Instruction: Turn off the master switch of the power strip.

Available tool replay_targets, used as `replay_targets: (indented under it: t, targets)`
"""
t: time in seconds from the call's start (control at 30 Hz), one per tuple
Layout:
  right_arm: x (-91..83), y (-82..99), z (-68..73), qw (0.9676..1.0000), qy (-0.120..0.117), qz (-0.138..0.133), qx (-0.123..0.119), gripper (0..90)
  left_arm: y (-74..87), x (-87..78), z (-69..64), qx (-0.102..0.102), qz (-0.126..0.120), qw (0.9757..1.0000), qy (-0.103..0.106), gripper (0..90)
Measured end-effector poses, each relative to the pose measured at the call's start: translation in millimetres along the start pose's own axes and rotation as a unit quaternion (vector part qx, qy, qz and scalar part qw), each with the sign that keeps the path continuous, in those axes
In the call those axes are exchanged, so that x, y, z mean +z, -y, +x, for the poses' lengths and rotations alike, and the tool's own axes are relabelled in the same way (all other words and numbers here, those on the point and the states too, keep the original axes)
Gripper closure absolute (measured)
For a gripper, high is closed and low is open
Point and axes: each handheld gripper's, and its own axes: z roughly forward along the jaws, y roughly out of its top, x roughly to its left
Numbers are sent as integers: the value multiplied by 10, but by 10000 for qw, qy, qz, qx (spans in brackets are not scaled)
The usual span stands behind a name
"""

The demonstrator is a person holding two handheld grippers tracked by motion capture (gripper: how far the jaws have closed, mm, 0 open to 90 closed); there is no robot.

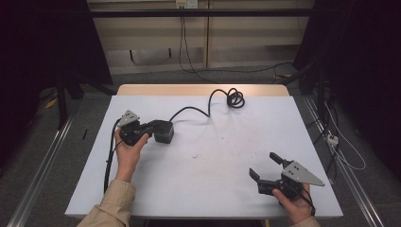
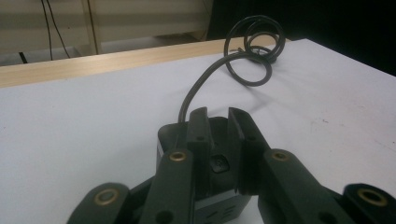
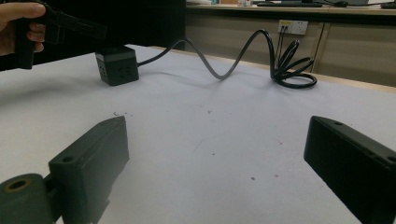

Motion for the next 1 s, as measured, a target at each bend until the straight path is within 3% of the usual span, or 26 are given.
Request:
replay_targets:
  t: [0.37,1.0]
  targets:
    - [-2,1,-2,10000,-7,2,11,65,-56,37,-43,114,41,9999,78,843]
    - [-6,1,-4,10000,-6,-2,12,66,-96,83,-37,58,98,9999,92,900]
